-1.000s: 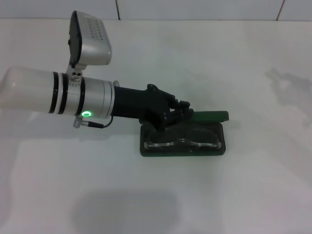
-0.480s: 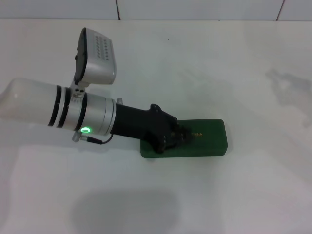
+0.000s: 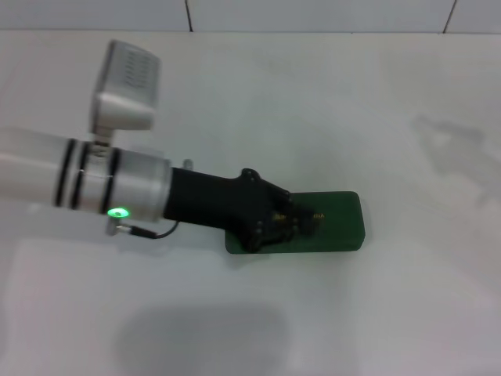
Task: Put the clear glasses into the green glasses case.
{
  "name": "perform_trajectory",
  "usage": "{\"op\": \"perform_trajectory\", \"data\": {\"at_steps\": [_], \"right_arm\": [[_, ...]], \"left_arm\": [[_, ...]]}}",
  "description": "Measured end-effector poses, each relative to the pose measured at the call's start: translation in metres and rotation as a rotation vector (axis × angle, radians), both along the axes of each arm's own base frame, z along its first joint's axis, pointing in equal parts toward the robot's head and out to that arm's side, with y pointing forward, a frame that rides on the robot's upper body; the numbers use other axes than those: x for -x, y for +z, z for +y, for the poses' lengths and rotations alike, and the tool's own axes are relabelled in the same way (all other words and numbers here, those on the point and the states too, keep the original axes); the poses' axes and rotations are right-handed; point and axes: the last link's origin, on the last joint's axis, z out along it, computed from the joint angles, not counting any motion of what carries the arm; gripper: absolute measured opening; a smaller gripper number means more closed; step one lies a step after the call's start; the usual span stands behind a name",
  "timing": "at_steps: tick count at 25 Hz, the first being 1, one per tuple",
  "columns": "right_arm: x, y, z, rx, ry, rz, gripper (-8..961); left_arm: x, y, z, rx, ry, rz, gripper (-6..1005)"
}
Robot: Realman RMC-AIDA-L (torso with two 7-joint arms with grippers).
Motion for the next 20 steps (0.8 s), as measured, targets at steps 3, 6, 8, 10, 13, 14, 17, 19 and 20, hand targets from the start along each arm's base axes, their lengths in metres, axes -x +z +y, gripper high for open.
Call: {"op": "perform_trajectory", "data": {"at_steps": [3, 6, 8, 10, 13, 14, 17, 19, 20], "right_arm": [[0.011, -0.022, 0.002, 0.126, 0.087, -0.159, 139], [0.023, -0.043, -0.001, 0.260, 0.180, -0.296, 171], [0.031, -0.056, -0.002, 0.355, 0.208, -0.328, 192], [0.038, -0.068, -0.004, 0.422, 0.227, -0.331, 213], [0.049, -0.086, -0.012, 0.507, 0.294, -0.353, 245], [0.054, -0.091, -0.015, 0.528, 0.321, -0.356, 255], [0.071, -0.104, -0.021, 0.575, 0.392, -0.345, 287], [0.082, -0.109, -0.020, 0.590, 0.410, -0.350, 444], [0.087, -0.111, -0.019, 0.594, 0.414, -0.361, 523]], "left_arm": [[0.004, 0.026, -0.013, 0.038, -0.034, -0.070, 168], [0.016, 0.065, -0.028, -0.001, -0.060, -0.197, 170], [0.025, 0.088, -0.036, -0.051, -0.070, -0.273, 171], [0.040, 0.110, -0.044, -0.118, -0.027, -0.334, 235], [0.054, 0.122, -0.051, -0.159, 0.041, -0.344, 332], [0.057, 0.124, -0.052, -0.168, 0.058, -0.344, 364], [0.066, 0.125, -0.060, -0.170, 0.091, -0.337, 607], [0.070, 0.124, -0.064, -0.165, 0.099, -0.328, 687], [0.071, 0.122, -0.066, -0.157, 0.101, -0.320, 726]]}}
